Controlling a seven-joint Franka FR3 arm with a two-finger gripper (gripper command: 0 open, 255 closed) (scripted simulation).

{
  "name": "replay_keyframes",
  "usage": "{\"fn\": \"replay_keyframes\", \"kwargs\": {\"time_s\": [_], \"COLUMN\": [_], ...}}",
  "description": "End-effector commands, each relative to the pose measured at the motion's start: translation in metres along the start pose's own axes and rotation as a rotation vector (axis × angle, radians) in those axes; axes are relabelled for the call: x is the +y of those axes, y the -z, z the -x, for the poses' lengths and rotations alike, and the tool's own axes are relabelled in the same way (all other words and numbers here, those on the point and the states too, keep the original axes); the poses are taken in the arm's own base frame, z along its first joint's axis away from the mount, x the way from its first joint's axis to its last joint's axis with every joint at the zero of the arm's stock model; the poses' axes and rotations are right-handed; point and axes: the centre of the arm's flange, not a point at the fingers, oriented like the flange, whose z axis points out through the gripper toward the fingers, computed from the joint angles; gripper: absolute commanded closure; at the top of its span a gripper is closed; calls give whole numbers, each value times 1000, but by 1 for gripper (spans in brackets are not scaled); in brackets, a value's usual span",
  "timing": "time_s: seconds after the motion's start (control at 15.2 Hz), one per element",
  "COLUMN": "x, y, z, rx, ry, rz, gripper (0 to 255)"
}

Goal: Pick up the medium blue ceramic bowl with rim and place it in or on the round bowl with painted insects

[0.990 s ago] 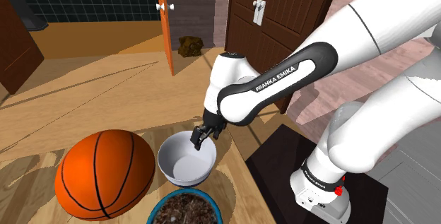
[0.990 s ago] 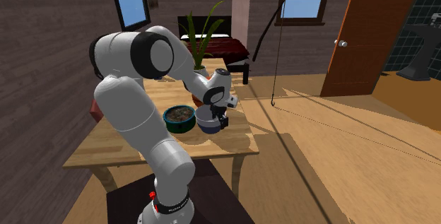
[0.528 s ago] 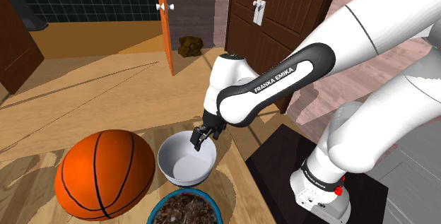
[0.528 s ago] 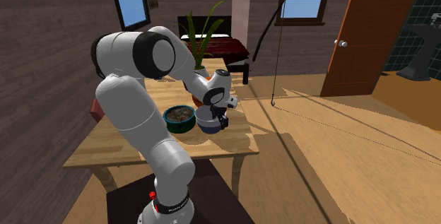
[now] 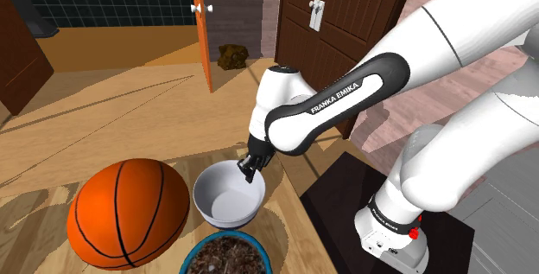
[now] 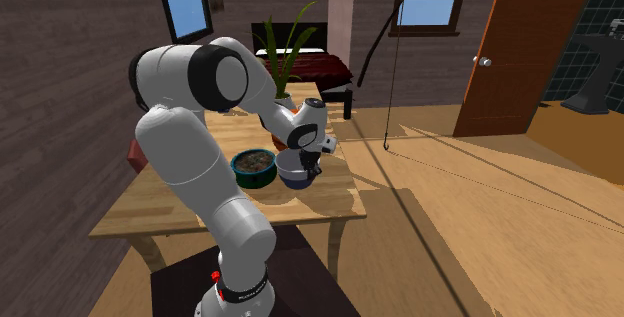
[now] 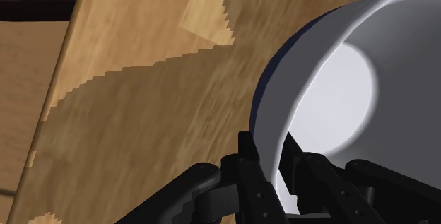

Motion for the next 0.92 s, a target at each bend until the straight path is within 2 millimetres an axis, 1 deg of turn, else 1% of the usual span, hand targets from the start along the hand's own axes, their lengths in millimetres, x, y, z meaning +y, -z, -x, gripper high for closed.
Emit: {"fn": "replay_keyframes", "kwargs": {"time_s": [0.0, 0.07, 0.86], "x": [0, 0, -13], "y": [0, 0, 62], "z": [0, 0, -3], "rx": [1, 1, 1], "ry": [0, 0, 0], "rz": [0, 0, 0], "gripper": [255, 255, 255]}}
